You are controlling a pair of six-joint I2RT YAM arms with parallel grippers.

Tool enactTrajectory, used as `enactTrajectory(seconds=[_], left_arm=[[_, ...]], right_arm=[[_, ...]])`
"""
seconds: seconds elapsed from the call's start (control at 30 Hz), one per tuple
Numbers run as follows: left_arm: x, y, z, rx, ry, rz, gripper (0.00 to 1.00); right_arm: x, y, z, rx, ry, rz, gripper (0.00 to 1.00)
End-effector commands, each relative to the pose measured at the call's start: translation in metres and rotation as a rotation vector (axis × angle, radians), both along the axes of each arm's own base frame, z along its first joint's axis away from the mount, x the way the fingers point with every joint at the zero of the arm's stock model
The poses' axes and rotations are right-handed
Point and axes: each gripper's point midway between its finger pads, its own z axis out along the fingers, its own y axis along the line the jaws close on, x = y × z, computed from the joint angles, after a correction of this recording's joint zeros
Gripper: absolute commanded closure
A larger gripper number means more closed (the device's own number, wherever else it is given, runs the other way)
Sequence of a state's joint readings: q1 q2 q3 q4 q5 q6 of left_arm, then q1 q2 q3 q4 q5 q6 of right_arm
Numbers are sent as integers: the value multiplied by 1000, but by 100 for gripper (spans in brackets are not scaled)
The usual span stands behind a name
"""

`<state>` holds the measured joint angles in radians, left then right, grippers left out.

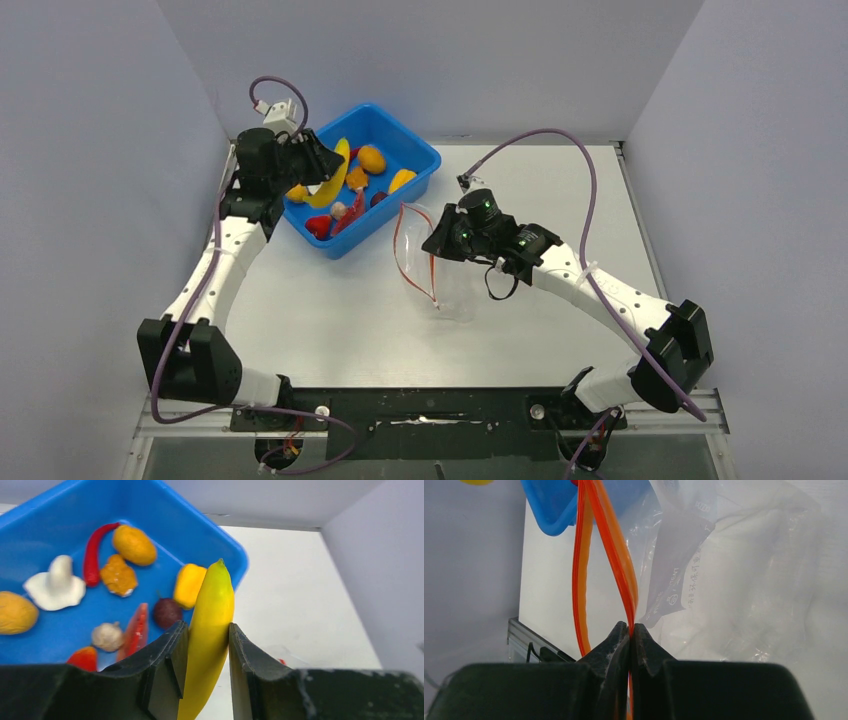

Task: Place the food in the zip-top bag and seal the zipper
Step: Place the fake fruit in the zipper food storage bag.

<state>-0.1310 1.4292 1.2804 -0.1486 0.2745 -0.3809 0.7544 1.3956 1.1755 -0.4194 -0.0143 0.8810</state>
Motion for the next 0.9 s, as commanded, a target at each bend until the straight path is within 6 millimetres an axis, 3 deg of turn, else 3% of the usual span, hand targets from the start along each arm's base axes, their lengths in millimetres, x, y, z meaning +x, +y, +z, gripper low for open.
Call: enactTrajectory(seconds=[0.0, 0.2, 0.4, 0.57, 0.7, 0.87], left_arm=[[-33, -29, 61, -228, -133, -134, 100], [-71, -51, 94, -476, -168, -270, 100], [-102, -61, 131, -701, -222, -386, 100], [-122, -61, 137, -889, -213, -422, 100], [-132, -61, 135, -939, -214, -415, 100], [-142, -59, 147, -999, -241, -409, 100]], right_arm=[[-1, 17, 27, 144, -22, 14, 100], [-2, 27, 31, 224, -1, 13, 100], [3, 39, 39, 305, 15, 12, 100], [3, 51, 45, 381, 34, 31, 100], [5, 56, 49, 399, 33, 35, 100], [6, 60, 41, 388, 54, 38, 100]])
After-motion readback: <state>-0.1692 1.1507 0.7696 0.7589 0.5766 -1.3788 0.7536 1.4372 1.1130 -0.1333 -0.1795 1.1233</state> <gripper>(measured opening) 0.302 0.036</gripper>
